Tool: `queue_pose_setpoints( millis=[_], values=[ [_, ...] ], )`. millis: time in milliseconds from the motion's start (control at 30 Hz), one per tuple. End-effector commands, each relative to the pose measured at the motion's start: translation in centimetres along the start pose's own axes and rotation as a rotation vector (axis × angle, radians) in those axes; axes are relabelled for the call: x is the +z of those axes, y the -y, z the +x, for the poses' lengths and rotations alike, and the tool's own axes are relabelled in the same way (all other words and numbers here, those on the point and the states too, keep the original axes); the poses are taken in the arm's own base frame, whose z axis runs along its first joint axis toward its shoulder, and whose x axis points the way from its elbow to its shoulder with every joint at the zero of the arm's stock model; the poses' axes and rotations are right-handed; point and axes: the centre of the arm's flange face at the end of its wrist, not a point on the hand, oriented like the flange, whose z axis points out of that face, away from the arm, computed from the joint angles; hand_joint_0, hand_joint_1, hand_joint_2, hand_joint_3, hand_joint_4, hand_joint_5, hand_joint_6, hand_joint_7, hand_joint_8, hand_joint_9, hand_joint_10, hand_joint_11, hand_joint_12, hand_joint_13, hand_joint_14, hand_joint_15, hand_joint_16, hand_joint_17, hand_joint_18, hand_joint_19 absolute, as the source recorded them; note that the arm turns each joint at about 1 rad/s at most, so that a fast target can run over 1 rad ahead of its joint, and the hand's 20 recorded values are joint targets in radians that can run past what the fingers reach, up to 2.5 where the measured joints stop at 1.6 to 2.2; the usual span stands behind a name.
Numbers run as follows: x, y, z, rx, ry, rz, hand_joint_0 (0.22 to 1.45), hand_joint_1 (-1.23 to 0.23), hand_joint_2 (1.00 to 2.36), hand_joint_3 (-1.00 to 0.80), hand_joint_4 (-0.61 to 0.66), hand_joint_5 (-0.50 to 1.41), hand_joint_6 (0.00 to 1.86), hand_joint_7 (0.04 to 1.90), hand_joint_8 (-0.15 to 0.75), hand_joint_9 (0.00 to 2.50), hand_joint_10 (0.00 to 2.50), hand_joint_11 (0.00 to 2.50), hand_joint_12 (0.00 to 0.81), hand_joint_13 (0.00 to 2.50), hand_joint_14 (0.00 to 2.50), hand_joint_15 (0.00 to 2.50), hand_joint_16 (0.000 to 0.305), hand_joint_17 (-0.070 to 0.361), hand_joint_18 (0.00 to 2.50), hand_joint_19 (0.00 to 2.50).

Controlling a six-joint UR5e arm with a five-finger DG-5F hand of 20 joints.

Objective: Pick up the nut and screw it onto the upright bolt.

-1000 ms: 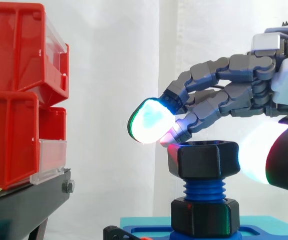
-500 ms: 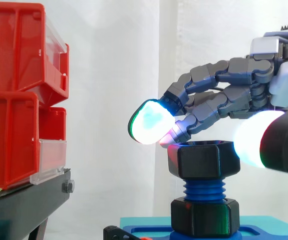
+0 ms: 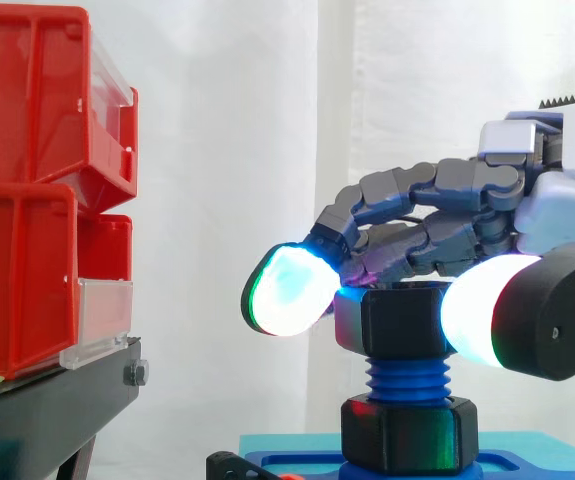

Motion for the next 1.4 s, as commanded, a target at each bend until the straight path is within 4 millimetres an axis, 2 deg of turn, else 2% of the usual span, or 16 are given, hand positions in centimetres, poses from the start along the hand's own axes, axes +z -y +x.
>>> queue_pose_setpoints(
  millis=[0, 400, 633, 800, 1133, 1367],
  values=[
    [0.0, 0.2, -0.1, 0.000, 0.000, 0.003, 0.36, -0.65, 1.00, -0.50, 0.23, -0.20, 0.50, 0.81, 0.286, 0.34, 0.00, 0.00, 0.413, 0.13, 0.00, 0.00, 0.058, 0.132, 0.00, 0.02],
    [0.3, 0.6, -0.5, -0.002, -0.002, 0.000, 0.38, -0.62, 1.00, -0.50, 0.24, -0.17, 0.50, 0.88, 0.293, 0.41, 0.00, 0.00, 0.406, 0.19, 0.00, 0.00, 0.055, 0.125, 0.00, 0.00],
    [0.3, 0.7, -0.5, -0.005, -0.008, 0.004, 0.46, -0.67, 1.00, -0.50, 0.23, -0.16, 0.50, 0.97, 0.264, 0.43, 0.00, 0.00, 0.367, 0.19, 0.00, 0.00, 0.047, 0.107, 0.00, 0.00],
    [0.3, 0.7, -0.5, -0.005, -0.008, 0.004, 0.47, -0.67, 1.00, -0.50, 0.22, -0.16, 0.50, 1.00, 0.263, 0.44, 0.00, 0.01, 0.359, 0.20, 0.00, 0.00, 0.045, 0.102, 0.00, 0.00],
    [0.2, 0.7, -0.4, -0.005, -0.014, 0.004, 0.46, -0.58, 1.00, -0.50, 0.21, -0.10, 0.50, 1.20, 0.279, 0.55, 0.00, 0.04, 0.356, 0.28, 0.00, 0.00, 0.044, 0.098, 0.05, 0.00],
    [0.2, 1.4, -0.6, -0.010, -0.023, 0.003, 0.49, -0.61, 1.00, -0.50, 0.21, -0.06, 0.50, 1.29, 0.268, 0.61, 0.00, 0.06, 0.338, 0.32, 0.00, 0.00, 0.040, 0.090, 0.08, 0.00]
  ],
)
